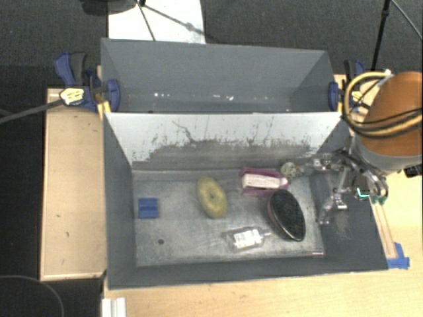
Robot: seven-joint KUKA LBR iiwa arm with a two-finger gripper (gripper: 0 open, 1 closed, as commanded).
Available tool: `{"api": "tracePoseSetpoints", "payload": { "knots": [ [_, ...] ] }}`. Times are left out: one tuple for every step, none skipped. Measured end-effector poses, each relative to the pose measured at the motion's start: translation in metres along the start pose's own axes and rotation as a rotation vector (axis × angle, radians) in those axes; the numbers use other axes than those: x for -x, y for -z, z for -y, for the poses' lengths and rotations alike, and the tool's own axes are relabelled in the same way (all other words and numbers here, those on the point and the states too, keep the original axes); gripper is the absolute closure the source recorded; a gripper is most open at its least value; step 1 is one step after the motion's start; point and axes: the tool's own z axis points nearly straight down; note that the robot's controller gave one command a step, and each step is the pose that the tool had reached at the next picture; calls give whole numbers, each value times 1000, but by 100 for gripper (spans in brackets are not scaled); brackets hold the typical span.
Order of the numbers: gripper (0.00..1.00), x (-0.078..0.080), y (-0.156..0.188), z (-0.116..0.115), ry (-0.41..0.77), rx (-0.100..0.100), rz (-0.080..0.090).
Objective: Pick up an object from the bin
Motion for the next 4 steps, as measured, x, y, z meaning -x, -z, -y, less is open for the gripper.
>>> {"api": "tracePoseSetpoints", "payload": {
  "knots": [
    [0, -10, -117, -46, -514, 0, 6],
    [0, -6, -87, -70, -701, 2, 9],
    [0, -13, -81, -46, -1043, 1, 10],
    [0, 1, -116, -63, -1547, 4, 9]
  ]
}}
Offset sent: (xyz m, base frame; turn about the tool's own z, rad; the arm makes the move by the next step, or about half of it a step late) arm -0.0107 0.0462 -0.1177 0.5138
